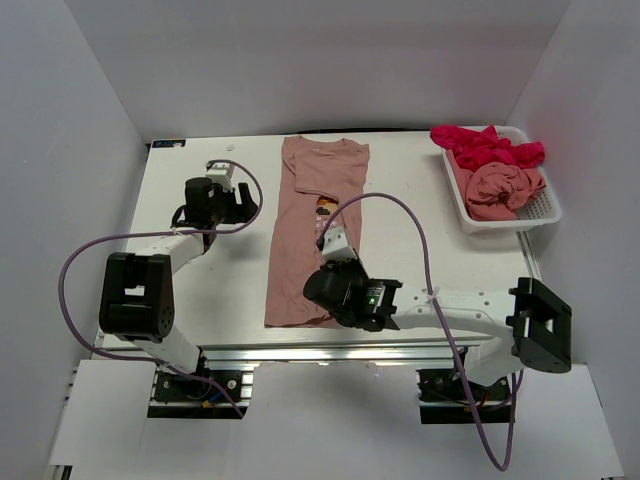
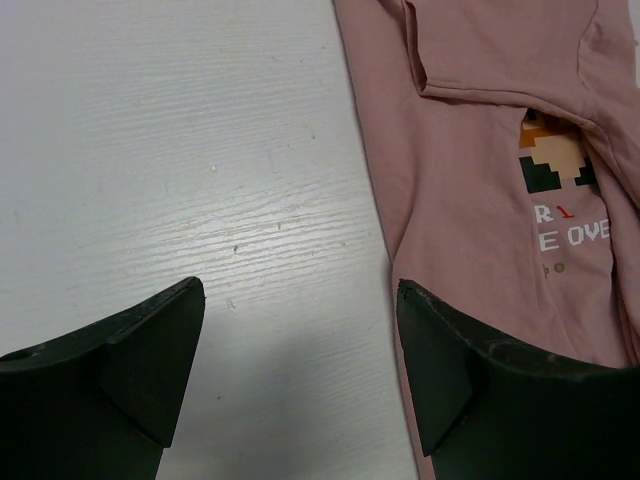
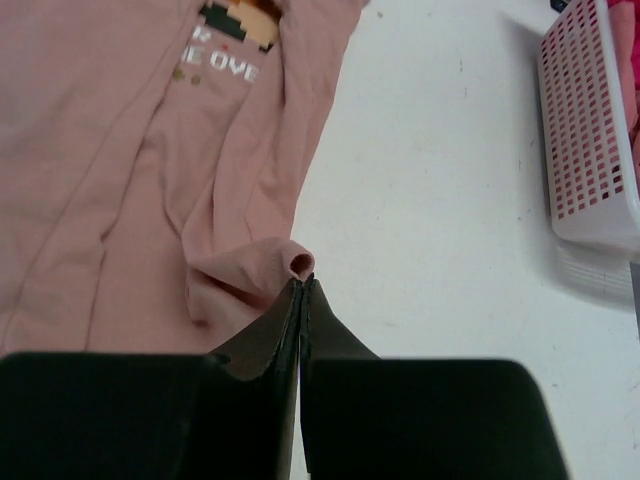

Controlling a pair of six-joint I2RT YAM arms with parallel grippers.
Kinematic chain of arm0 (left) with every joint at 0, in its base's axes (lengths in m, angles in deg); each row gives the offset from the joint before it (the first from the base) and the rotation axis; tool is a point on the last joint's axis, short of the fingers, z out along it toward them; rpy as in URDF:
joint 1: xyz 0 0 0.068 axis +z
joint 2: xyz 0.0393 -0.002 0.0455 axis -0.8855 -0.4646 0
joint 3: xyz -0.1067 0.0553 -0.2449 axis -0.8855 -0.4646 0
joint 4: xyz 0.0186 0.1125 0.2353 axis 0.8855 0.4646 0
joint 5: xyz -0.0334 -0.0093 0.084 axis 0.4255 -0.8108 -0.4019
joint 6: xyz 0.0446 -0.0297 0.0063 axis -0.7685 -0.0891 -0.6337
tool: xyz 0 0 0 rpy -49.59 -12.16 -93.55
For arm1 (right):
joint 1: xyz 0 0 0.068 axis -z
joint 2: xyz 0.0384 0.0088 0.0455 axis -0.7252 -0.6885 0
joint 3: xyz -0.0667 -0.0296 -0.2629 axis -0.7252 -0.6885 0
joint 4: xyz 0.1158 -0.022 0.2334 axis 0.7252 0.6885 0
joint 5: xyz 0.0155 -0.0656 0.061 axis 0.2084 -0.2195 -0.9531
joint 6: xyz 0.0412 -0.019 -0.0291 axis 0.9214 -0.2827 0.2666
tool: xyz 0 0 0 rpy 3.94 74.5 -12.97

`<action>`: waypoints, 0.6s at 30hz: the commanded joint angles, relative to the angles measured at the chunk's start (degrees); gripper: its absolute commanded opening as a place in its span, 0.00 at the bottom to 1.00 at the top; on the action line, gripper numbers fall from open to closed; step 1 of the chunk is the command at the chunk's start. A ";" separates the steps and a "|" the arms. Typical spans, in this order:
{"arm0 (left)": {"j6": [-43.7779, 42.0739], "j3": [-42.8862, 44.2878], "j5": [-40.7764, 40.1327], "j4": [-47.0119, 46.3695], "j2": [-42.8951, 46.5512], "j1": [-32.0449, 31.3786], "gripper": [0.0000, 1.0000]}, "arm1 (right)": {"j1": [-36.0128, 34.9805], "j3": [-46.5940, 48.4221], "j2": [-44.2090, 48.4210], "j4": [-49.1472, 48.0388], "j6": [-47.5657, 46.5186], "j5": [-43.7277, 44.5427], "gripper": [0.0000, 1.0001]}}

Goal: Fold and stack the t-shirts
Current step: Rotate the tshirt 90 degrees

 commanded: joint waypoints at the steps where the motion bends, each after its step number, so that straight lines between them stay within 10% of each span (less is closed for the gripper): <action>1: -0.06 2.38 -0.02 2.38 3.39 -0.08 0.87 | -2.71 0.64 -0.95 9.62 9.50 1.37 0.00; 18: 0.81 4.32 -1.69 3.53 2.60 -0.17 0.87 | -12.91 3.89 -6.84 9.12 5.47 -5.30 0.00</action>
